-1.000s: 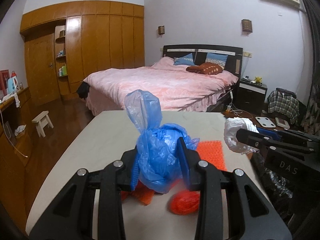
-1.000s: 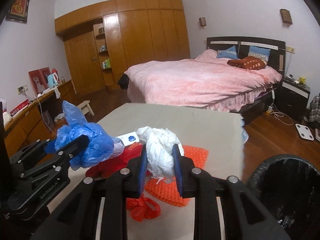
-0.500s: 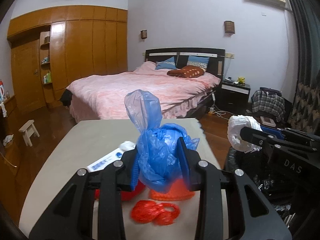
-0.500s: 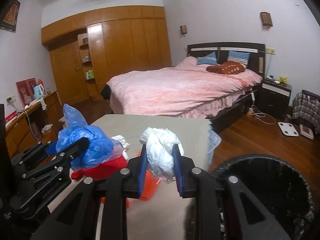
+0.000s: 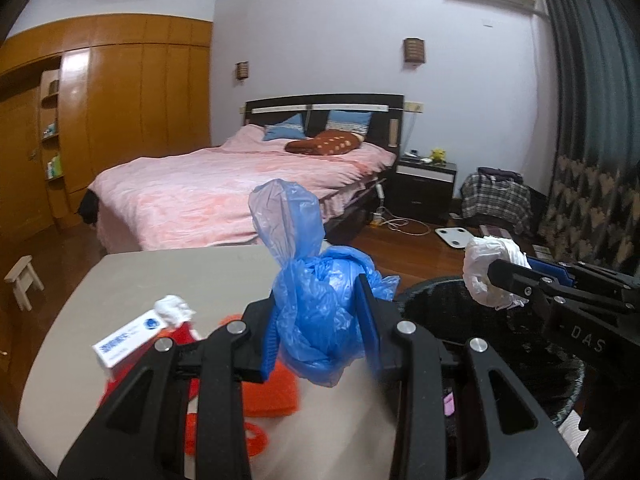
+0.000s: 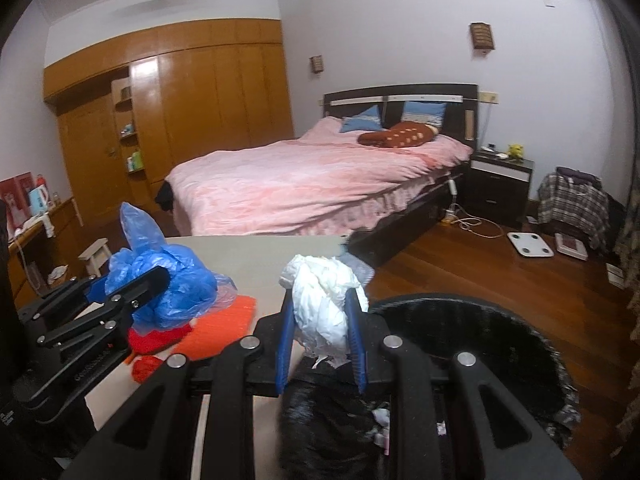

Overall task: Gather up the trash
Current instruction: 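Carry the blue bag and tissue over the bin and release both, then grasp the white box with the left tool while the right tool grasps the orange mesh pad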

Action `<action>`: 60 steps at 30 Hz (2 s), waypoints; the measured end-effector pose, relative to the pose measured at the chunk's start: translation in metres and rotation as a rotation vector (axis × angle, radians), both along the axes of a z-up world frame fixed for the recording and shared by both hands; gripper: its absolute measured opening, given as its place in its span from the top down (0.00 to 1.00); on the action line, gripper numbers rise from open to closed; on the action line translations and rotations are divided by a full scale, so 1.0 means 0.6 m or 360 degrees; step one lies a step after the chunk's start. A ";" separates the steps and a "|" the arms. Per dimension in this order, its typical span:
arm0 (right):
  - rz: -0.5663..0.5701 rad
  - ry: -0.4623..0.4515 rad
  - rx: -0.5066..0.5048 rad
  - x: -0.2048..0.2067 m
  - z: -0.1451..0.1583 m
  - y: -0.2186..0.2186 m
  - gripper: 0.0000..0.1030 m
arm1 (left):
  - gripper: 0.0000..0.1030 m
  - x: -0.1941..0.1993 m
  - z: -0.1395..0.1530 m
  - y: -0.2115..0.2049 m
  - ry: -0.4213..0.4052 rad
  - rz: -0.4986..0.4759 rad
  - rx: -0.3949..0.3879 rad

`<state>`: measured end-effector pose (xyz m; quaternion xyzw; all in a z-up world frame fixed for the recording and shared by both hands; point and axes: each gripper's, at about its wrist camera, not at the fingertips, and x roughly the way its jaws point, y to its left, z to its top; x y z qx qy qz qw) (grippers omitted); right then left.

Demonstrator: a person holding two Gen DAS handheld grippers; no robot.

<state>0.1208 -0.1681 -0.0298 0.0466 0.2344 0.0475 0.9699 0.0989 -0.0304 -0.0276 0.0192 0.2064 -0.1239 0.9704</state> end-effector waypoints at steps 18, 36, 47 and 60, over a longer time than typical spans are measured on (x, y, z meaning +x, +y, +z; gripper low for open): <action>-0.0326 0.0035 -0.0009 -0.039 -0.026 -0.145 0.76 | 0.68 0.019 -0.020 -0.157 0.0012 -0.0291 -0.0009; -0.0516 0.0065 -0.0024 -0.042 -0.053 -0.211 0.30 | 0.36 0.041 -0.064 -0.208 0.0073 -0.0423 -0.0010; -0.0426 0.0024 -0.0032 -0.022 -0.036 -0.145 0.06 | 0.15 0.036 -0.046 -0.098 0.0019 -0.0175 0.0006; -0.0025 0.0016 -0.0031 0.062 -0.039 0.048 0.06 | 0.14 0.035 -0.041 0.089 -0.0008 0.0201 0.0123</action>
